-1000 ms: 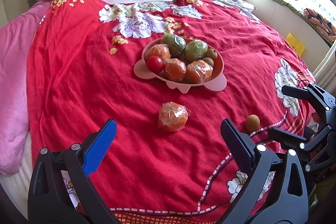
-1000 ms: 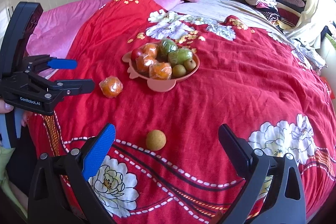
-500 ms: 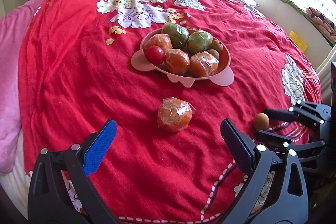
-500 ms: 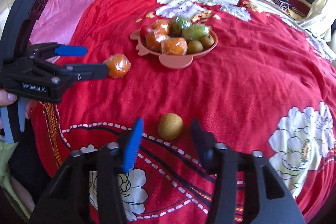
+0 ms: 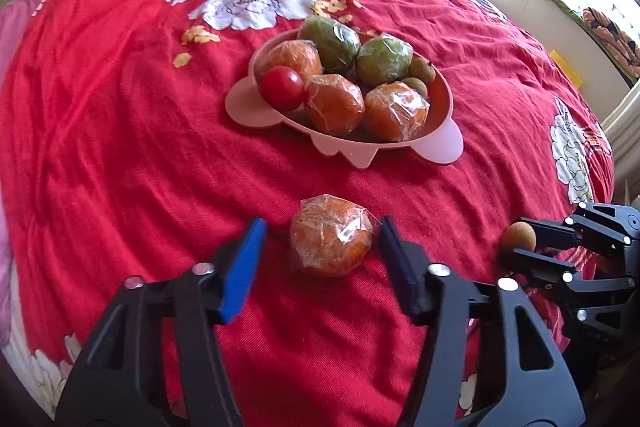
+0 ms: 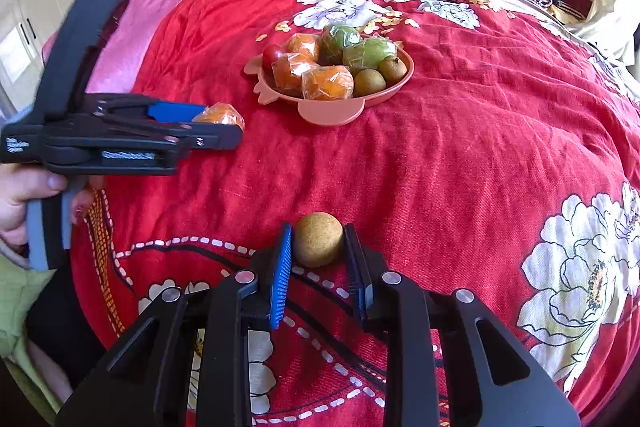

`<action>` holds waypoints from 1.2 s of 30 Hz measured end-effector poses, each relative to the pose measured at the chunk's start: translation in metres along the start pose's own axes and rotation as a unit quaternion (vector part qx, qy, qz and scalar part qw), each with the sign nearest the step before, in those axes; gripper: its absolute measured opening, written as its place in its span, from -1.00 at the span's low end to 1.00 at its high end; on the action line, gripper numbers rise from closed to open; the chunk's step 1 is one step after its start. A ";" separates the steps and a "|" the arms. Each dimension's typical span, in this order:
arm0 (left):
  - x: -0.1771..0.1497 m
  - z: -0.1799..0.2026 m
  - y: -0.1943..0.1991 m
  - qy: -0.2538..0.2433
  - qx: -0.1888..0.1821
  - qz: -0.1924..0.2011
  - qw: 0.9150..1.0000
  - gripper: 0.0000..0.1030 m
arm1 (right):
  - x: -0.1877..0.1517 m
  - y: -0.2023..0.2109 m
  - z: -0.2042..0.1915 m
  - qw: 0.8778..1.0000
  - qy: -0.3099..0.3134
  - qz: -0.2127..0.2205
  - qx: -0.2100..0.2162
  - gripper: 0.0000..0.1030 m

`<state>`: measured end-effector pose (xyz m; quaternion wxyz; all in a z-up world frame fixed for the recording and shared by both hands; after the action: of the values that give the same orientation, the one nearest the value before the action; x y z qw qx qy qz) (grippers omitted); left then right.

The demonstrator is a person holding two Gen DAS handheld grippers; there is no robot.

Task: Organize fruits
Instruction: 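Close the left gripper on the wrapped orange while the right grasps a brown kiwi, then carry the held orange and kiwi over the pink bowl with both grippers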

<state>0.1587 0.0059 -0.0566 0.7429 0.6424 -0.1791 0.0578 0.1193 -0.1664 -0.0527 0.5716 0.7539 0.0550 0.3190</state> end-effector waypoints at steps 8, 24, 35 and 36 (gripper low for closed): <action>0.005 -0.001 -0.001 -0.004 -0.013 -0.005 1.000 -0.38 | 0.005 0.006 0.002 1.000 -0.003 0.009 0.003 -0.53; 0.038 0.010 0.043 -0.018 -0.021 0.043 0.999 -0.38 | 0.039 0.031 0.009 0.999 0.001 0.047 0.009 -0.53; 0.060 0.017 0.048 -0.028 -0.019 0.055 0.998 -0.38 | 0.062 0.035 0.010 0.998 0.013 0.062 0.010 -0.53; 0.062 0.017 0.047 -0.029 -0.020 0.055 0.998 -0.38 | 0.064 0.035 0.011 0.998 0.013 0.063 0.010 -0.53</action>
<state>0.1976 -0.0117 0.0104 0.7457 0.6183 -0.2363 0.0762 0.1654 -0.1589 0.0042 0.5426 0.7571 0.0183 0.3635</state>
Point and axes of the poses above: each gripper's, at about its wrist camera, not at the fingertips, and y roughly against the way its jaws point, z to its right, x to its top, the point moved 2 cm from there along -y, roughly the way its jaws point, and after that the axes turned 11 degrees about -z, right-handed, at the moved point
